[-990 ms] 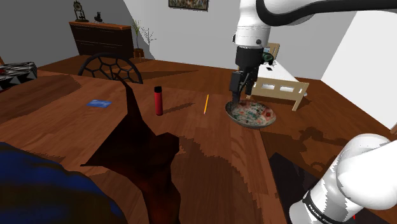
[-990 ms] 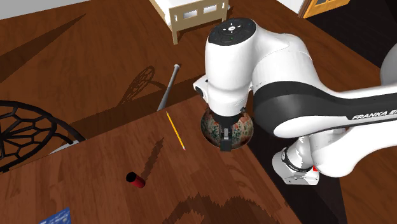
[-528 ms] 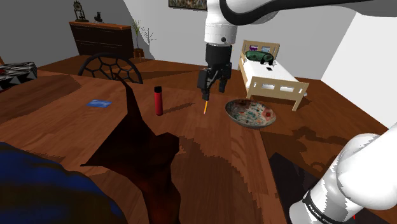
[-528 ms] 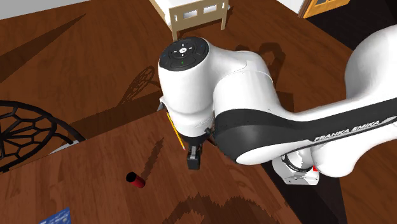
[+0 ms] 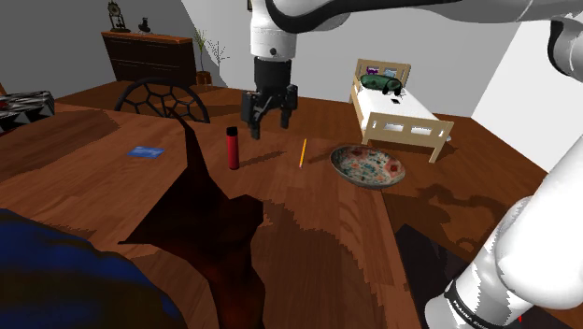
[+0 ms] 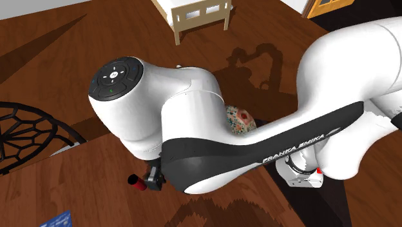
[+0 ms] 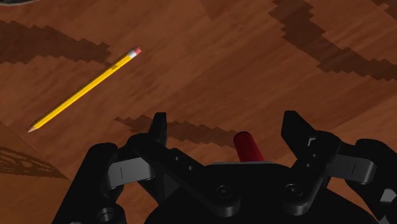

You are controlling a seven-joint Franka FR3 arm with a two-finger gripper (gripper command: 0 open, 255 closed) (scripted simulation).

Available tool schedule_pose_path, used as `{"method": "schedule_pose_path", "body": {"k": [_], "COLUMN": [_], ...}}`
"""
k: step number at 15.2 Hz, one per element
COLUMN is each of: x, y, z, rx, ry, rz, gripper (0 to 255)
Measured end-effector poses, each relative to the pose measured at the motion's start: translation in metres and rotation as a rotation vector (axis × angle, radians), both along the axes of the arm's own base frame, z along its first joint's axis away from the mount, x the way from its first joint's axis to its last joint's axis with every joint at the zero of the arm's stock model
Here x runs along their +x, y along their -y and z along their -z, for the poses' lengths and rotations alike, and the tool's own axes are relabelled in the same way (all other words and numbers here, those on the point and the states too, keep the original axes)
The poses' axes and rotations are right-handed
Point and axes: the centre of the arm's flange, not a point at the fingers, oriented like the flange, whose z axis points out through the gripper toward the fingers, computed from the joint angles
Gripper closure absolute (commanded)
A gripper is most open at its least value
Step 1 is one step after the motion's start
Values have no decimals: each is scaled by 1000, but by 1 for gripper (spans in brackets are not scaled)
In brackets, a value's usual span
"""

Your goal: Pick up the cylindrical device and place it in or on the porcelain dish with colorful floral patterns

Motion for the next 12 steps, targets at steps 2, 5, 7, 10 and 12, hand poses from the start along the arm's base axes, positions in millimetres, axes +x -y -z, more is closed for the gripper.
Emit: {"method": "schedule_pose_path", "body": {"k": [2, 5, 7, 10, 12], "x": [18, 49, 66, 72, 74], "y": [-15, -38, -52, -57, -57], "z": [-3, -5, -9, 5, 14], "rx": [0, 0, 1, 0, 0], "ry": [11, 28, 38, 41, 41], "rz": [6, 15, 22, 24, 25], "gripper": [0, 0, 0, 0, 0]}}
